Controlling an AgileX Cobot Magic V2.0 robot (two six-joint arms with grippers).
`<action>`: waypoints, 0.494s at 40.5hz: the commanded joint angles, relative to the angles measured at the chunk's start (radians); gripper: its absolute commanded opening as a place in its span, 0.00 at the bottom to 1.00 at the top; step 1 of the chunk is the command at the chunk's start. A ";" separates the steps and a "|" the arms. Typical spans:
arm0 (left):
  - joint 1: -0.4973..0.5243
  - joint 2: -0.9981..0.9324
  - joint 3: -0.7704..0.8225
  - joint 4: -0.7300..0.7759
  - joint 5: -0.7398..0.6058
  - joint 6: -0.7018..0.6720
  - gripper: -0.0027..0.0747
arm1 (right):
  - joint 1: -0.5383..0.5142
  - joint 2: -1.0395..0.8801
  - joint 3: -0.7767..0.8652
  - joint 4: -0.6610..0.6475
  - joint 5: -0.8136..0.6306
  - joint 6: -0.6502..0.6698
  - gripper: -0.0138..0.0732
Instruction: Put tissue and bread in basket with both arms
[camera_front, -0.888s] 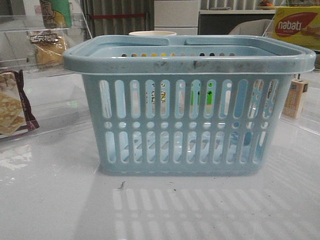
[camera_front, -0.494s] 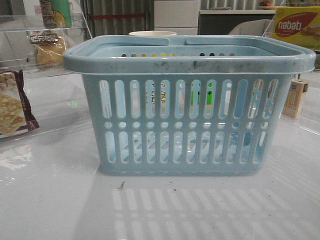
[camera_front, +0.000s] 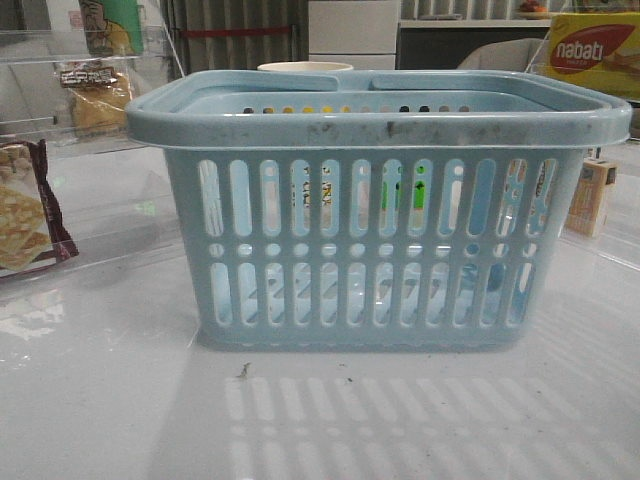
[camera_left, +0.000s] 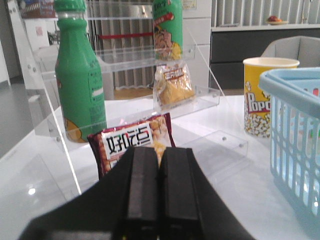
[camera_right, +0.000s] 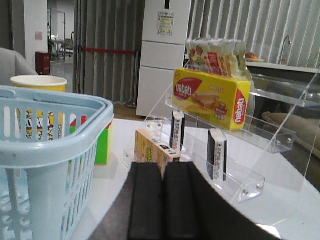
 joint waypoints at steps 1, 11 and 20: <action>0.002 -0.016 -0.029 -0.006 -0.130 -0.003 0.15 | -0.005 -0.012 -0.051 -0.011 -0.092 0.003 0.22; 0.002 0.005 -0.257 -0.006 -0.012 -0.003 0.15 | -0.005 0.005 -0.319 -0.011 0.149 0.003 0.22; 0.002 0.163 -0.509 -0.006 0.177 -0.003 0.15 | -0.005 0.149 -0.557 -0.011 0.332 0.003 0.22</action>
